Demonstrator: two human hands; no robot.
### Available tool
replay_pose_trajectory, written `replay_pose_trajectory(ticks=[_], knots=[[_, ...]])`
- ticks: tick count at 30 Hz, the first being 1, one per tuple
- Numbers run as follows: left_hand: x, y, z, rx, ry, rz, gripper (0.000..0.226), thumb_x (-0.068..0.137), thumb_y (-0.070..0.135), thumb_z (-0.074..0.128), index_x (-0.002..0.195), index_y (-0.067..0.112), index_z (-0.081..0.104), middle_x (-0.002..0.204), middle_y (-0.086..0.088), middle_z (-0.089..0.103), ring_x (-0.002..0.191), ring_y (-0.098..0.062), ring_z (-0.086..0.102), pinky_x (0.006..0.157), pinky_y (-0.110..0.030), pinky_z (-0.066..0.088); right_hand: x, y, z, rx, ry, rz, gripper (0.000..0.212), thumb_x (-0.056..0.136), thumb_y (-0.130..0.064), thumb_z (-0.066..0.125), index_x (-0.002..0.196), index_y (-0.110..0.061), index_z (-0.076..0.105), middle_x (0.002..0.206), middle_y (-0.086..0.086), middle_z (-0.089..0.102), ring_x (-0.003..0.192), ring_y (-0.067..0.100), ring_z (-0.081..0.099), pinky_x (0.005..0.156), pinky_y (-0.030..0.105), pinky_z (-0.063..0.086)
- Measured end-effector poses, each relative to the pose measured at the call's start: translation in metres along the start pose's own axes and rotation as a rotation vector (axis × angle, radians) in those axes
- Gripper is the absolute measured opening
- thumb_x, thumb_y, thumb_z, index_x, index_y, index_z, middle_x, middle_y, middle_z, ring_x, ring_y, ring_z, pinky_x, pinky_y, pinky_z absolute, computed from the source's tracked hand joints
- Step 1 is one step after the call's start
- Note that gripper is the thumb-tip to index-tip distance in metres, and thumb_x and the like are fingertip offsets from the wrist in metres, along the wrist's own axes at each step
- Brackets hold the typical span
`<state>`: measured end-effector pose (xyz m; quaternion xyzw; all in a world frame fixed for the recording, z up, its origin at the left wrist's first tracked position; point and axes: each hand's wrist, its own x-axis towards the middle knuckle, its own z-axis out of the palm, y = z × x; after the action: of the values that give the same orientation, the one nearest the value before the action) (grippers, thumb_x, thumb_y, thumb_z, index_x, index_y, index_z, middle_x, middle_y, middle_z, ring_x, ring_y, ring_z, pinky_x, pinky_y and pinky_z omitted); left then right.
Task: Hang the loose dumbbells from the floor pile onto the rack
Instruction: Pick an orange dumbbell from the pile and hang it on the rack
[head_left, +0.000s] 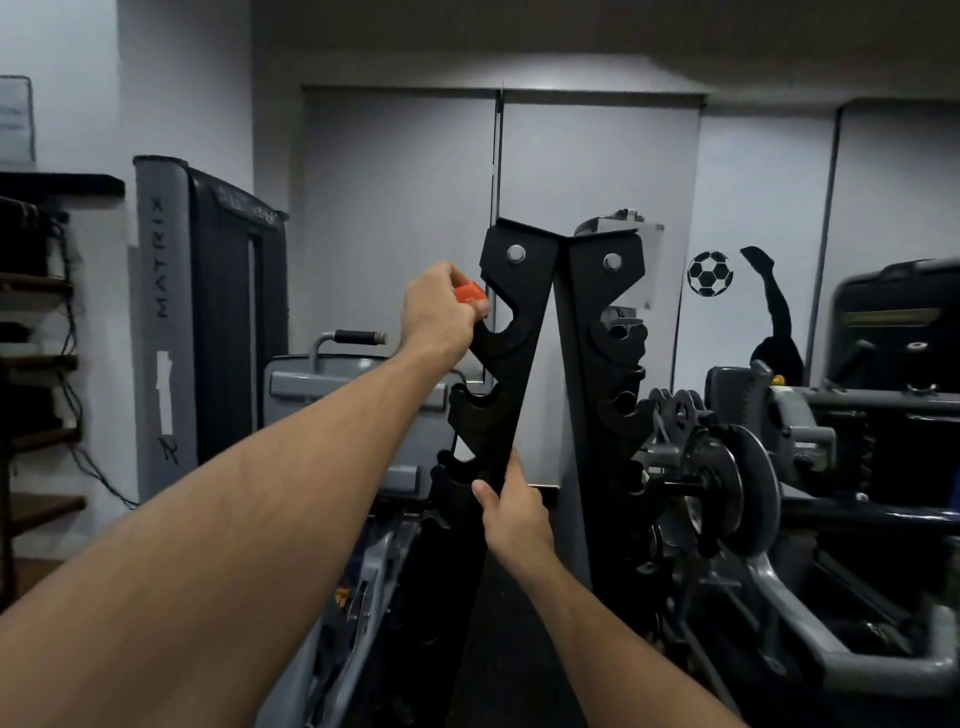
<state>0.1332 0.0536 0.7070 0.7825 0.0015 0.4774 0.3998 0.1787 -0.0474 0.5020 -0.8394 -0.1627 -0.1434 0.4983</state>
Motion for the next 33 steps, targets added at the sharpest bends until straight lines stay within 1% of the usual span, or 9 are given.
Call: replay_pose_trajectory(ticks=[3,8,13,16,19,22,26,30,33], knots=[[0.004,-0.003,0.011,0.031,-0.027,0.001,0.027,0.086,0.023,0.081,0.102,0.02,0.06,0.104,-0.005,0.068,0.097,-0.024,0.066,0.087,-0.039,0.055,-0.001,0.001,-0.001,0.005,-0.004,-0.023,0.068,0.105,-0.036,0.052,0.162,-0.033,0.016,0.129,0.002,0.067,0.12,0.023,0.063,0.094,0.033,0.049],[0.008,0.0,0.024,0.064,-0.099,0.0,0.032,0.085,0.028,0.082,0.108,0.022,0.06,0.11,-0.003,0.067,0.102,-0.024,0.065,0.095,-0.046,0.056,-0.002,0.001,0.0,0.015,0.001,-0.03,0.067,0.105,-0.037,0.052,0.162,-0.034,0.016,0.125,0.001,0.069,0.118,0.021,0.066,0.096,0.037,0.054],[0.014,0.003,0.031,0.097,-0.128,-0.03,0.038,0.087,0.028,0.081,0.117,0.017,0.061,0.12,-0.007,0.066,0.11,-0.026,0.063,0.1,-0.044,0.053,-0.002,0.003,-0.002,0.031,-0.007,-0.044,0.068,0.104,-0.038,0.052,0.161,-0.037,0.015,0.126,-0.001,0.069,0.113,0.018,0.066,0.094,0.035,0.054],[0.018,0.003,0.029,0.095,-0.173,-0.041,0.043,0.087,0.029,0.08,0.123,0.016,0.059,0.125,-0.007,0.063,0.111,-0.024,0.06,0.097,-0.039,0.052,-0.001,0.005,-0.001,0.046,-0.012,-0.064,0.066,0.104,-0.04,0.052,0.161,-0.037,0.018,0.118,-0.004,0.07,0.101,0.012,0.065,0.093,0.034,0.056],[0.018,0.0,0.028,0.115,-0.196,-0.02,0.046,0.087,0.032,0.08,0.125,0.016,0.059,0.126,-0.007,0.063,0.105,-0.019,0.058,0.09,-0.034,0.05,-0.001,0.007,-0.001,0.038,-0.014,-0.068,0.066,0.104,-0.042,0.052,0.16,-0.038,0.018,0.118,-0.005,0.07,0.105,0.013,0.067,0.093,0.033,0.056],[0.016,-0.002,0.027,0.125,-0.208,-0.003,0.047,0.086,0.034,0.08,0.124,0.016,0.059,0.126,-0.008,0.065,0.104,-0.019,0.059,0.088,-0.033,0.049,-0.003,0.007,-0.002,0.041,-0.024,-0.075,0.066,0.104,-0.04,0.052,0.161,-0.037,0.018,0.118,-0.006,0.071,0.099,0.009,0.064,0.089,0.028,0.053],[0.015,-0.004,0.022,0.081,-0.225,-0.015,0.041,0.087,0.031,0.08,0.12,0.017,0.059,0.125,-0.008,0.064,0.11,-0.022,0.06,0.091,-0.035,0.05,-0.002,0.007,-0.002,0.052,-0.028,-0.077,0.065,0.104,-0.041,0.052,0.16,-0.039,0.019,0.124,-0.005,0.069,0.115,0.017,0.066,0.1,0.041,0.056],[0.013,-0.005,0.02,0.052,-0.23,-0.014,0.033,0.088,0.029,0.079,0.11,0.021,0.057,0.116,-0.003,0.062,0.104,-0.019,0.058,0.086,-0.032,0.046,-0.003,0.006,-0.001,0.042,-0.019,-0.07,0.065,0.104,-0.041,0.051,0.16,-0.039,0.018,0.125,-0.004,0.069,0.116,0.019,0.066,0.1,0.043,0.056],[0.012,-0.003,0.022,0.043,-0.217,-0.021,0.029,0.089,0.028,0.078,0.106,0.022,0.055,0.109,0.002,0.058,0.098,-0.016,0.056,0.082,-0.029,0.042,-0.004,0.005,-0.002,0.039,-0.023,-0.068,0.066,0.104,-0.04,0.051,0.161,-0.038,0.017,0.128,-0.003,0.068,0.119,0.02,0.065,0.101,0.04,0.054]])
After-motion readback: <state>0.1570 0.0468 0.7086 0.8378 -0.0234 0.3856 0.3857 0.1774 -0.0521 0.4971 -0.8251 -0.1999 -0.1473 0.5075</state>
